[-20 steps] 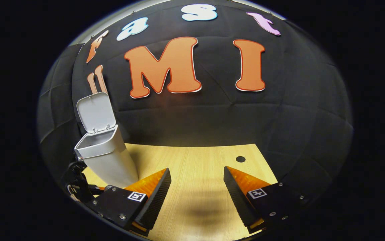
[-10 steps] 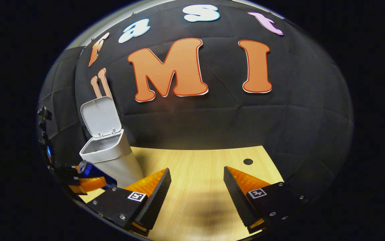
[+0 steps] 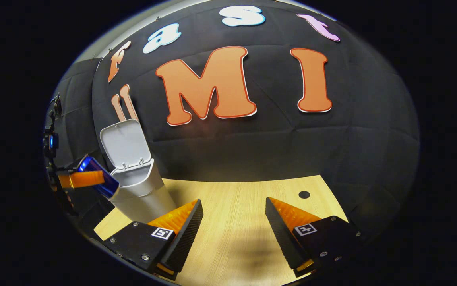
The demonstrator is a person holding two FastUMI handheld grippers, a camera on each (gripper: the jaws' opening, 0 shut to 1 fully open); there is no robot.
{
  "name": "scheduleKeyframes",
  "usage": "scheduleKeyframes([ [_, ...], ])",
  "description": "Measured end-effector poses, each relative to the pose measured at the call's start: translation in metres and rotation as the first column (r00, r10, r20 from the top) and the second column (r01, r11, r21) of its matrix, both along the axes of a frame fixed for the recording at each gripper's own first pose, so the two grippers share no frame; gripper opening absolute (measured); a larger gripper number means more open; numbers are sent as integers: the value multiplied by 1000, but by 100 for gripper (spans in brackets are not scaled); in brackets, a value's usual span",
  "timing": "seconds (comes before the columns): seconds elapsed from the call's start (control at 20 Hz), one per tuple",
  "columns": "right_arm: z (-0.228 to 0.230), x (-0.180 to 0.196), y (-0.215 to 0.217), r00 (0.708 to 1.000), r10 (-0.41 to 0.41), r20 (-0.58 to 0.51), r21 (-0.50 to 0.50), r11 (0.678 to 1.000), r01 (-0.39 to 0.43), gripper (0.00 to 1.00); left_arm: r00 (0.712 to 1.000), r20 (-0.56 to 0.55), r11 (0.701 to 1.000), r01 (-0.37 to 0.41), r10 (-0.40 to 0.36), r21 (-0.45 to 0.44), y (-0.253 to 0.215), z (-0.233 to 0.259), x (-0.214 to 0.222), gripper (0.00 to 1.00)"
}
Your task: Press the lid of the desktop garbage bin to open it, pick up the crumpled paper on the desktop and throw it into the bin, then pick up the pop can on the desktop and drop it into the bin, and finally close the garbage bin lid.
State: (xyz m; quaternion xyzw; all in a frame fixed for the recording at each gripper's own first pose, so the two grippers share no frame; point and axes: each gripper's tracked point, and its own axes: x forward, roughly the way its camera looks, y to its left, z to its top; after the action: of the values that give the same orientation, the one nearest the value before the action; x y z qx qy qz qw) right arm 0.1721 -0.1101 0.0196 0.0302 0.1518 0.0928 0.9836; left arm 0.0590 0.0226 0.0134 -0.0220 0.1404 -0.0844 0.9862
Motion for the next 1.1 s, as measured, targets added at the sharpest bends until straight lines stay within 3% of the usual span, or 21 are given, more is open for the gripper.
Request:
scheduleKeyframes([
  [0.2,0,0,1,1000,-6,0,-12,1000,6,100,993,70,994,-97,93,55,54,22,34,83],
  [0.35,0,-2,-6,1000,-27,-4,-13,1000,27,100,988,107,990,-120,111,74,78,26,58,82],
  [0.55,-6,-6,-13,998,-55,-21,-9,998,54,100,991,63,992,-123,121,32,84,-1,84,83],
  [0.65,-7,-8,-18,997,-67,-24,-16,998,66,95,991,28,991,-131,130,13,85,-14,89,84],
  [1.1,-13,-9,-22,996,-84,-41,-13,996,84,94,985,92,988,-151,148,23,87,8,86,91],
])
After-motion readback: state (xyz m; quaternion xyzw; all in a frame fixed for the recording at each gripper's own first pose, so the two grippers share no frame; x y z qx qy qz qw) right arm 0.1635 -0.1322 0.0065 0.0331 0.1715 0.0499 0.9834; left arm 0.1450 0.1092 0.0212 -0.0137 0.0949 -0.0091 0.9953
